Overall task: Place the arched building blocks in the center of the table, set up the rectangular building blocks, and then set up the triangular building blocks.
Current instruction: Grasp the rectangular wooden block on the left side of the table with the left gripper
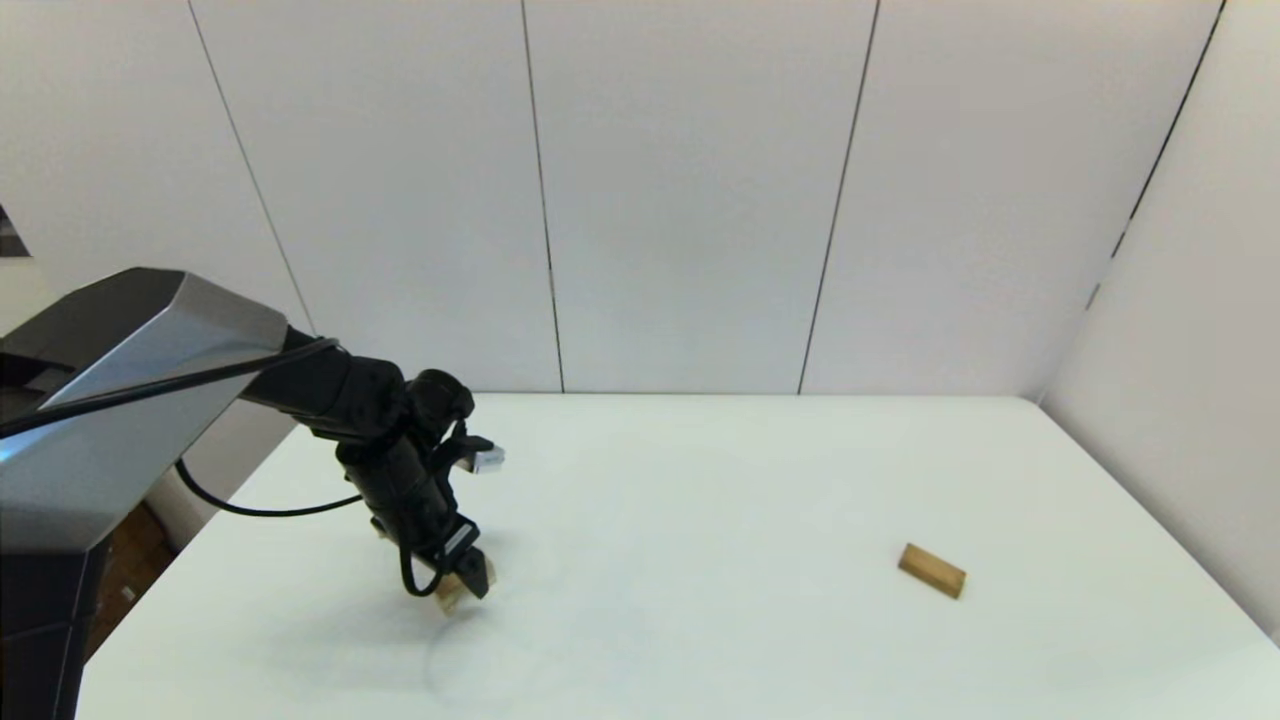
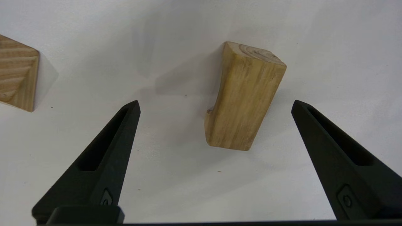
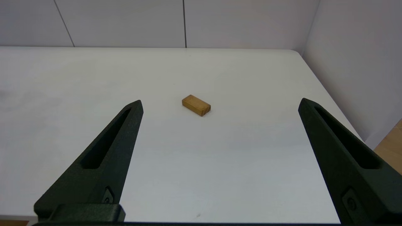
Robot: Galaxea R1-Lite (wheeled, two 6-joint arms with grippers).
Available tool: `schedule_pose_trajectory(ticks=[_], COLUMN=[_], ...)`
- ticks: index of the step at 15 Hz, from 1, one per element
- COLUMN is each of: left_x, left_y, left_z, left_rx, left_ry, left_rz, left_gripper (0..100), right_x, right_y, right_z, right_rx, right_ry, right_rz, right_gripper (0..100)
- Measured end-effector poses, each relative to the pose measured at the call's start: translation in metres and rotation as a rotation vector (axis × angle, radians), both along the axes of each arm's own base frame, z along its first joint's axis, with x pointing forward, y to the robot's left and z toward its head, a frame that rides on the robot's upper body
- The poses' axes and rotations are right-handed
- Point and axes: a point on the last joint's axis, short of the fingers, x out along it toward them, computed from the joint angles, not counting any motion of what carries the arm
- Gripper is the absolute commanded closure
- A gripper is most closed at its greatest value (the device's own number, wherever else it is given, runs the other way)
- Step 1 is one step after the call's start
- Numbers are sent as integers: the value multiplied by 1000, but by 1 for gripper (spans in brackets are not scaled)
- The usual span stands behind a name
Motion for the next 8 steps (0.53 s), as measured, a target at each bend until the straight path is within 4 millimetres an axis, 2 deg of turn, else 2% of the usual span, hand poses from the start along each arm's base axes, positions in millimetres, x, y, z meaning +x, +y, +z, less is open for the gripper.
schedule_pose_trajectory(ticks=[5, 6, 8], left_x=[-1, -1, -1], left_y=[-4, -5, -6], left_z=[-2, -3, -4], left_rx=[2, 2, 2], left_ry=[6, 8, 10], left_rz=[-9, -11, -14], left_gripper=[0, 100, 100], right_x=[0, 0, 0], right_y=[0, 0, 0], right_z=[0, 0, 0], right_rx=[0, 0, 0], right_ry=[0, 0, 0], right_rz=[0, 0, 0], right_gripper=[0, 0, 0])
